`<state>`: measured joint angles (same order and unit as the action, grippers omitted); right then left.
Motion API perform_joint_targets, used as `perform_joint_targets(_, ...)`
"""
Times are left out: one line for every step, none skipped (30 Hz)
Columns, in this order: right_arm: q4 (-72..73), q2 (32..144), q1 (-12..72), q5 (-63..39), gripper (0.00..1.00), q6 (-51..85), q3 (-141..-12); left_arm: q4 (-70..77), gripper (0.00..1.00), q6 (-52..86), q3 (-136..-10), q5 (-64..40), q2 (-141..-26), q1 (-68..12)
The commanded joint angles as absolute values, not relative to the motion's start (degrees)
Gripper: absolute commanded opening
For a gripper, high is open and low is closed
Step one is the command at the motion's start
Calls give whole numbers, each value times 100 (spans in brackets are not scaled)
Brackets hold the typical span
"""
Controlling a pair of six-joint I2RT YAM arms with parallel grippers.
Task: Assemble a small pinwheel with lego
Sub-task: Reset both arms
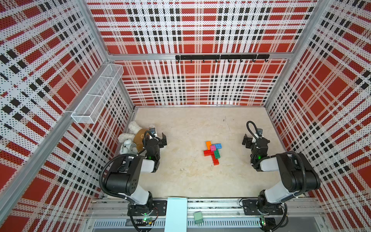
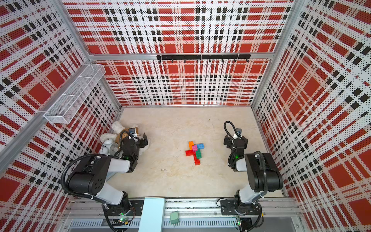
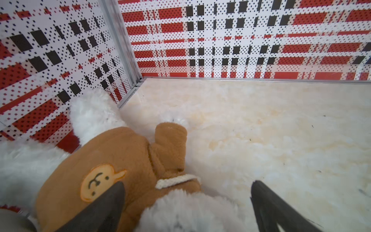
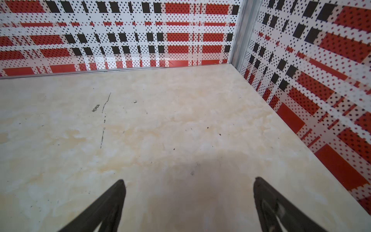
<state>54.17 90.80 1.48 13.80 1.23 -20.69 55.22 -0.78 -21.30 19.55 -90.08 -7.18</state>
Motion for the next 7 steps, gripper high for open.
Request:
perform_joint_targets(5482,9080,171,1283,100,3,-2156,5633,99,-203,-2219,2018,-9084,-729)
perform_joint_targets(5685,9154,184,1330,100,-32,-2138,5580,99,-198,-2247,1985,-9094,-708)
perform_joint_targets(5585,9122,190,1336,100,-29,-2148,5494,99,-152,-2293,1852,-9104,-640)
perform_joint_targets(5491,9088,193,1328,100,-14,-2158,5450,99,-132,-2295,1804,-9075,-611)
perform_joint_targets(5605,9134,198,1348,100,-38,-2147,5507,99,-150,-2270,1828,-9075,-632)
perform_joint_targets(5609,9133,204,1364,100,-49,-2153,5541,99,-147,-2242,1825,-9060,-630)
perform_joint_targets(5539,9106,202,1355,100,-44,-2160,5550,99,-145,-2231,1832,-9050,-639)
